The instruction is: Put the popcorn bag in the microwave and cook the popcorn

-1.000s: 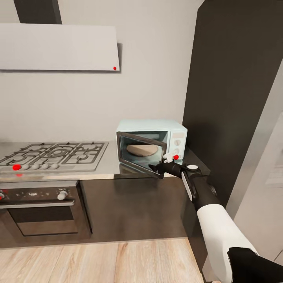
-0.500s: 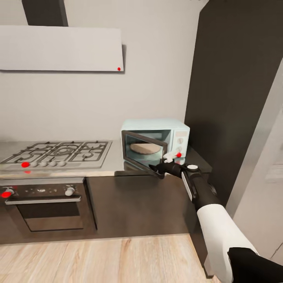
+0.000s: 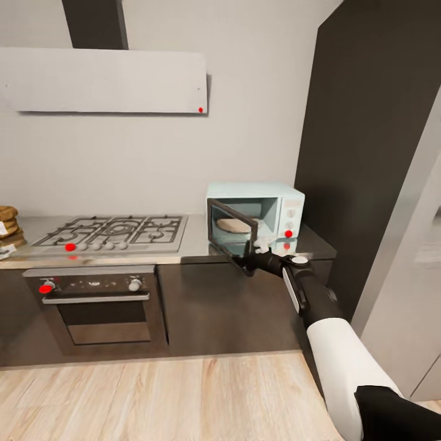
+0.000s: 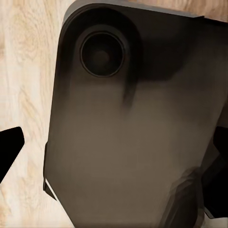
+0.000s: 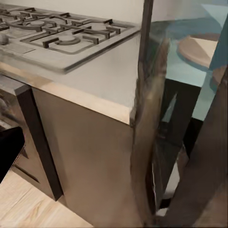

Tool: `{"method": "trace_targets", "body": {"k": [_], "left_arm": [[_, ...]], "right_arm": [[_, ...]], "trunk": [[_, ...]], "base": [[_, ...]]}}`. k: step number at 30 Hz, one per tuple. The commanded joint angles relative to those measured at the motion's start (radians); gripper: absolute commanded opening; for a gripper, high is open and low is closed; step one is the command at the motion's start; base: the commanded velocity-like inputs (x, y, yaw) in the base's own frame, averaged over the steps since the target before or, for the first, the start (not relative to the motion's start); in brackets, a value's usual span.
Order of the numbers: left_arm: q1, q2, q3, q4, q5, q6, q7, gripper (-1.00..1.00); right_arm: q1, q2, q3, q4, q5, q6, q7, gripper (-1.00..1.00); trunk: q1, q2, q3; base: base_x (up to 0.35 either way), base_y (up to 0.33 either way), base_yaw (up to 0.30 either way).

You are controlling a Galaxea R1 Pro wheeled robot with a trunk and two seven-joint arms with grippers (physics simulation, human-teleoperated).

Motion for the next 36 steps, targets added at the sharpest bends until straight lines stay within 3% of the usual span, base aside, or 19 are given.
{"method": "trace_targets", "body": {"k": [1, 13, 25, 36], "left_arm": [[0.0, 0.0, 0.0, -0.001, 0.007, -0.001, -0.002, 1.0], [0.0, 0.0, 0.0, -0.001, 0.007, -0.001, -0.002, 1.0], [0.0, 0.001, 0.0, -0.001, 0.007, 0.0, -0.002, 1.0], [0.0, 0.0, 0.0, -0.001, 0.007, -0.001, -0.002, 1.0]], "right_arm": [[-0.001, 0.001, -0.006, -0.001, 0.007, 0.005, 0.009, 1.0], [-0.001, 0.002, -0.008, -0.001, 0.007, 0.003, 0.009, 1.0], [-0.001, 0.002, -0.007, -0.001, 0.007, 0.002, 0.009, 1.0], [-0.001, 0.002, -0.006, -0.001, 0.007, 0.003, 0.009, 1.0]], "trunk": [[0.0, -0.001, -0.001], [0.0, -0.001, -0.001], [0.0, -0.001, -0.001], [0.0, -0.001, -0.001]], "base": [[-0.181, 0.177, 0.0], [-0.048, 0.055, 0.0], [0.0, 0.291, 0.0], [0.0, 0.142, 0.0]]}}
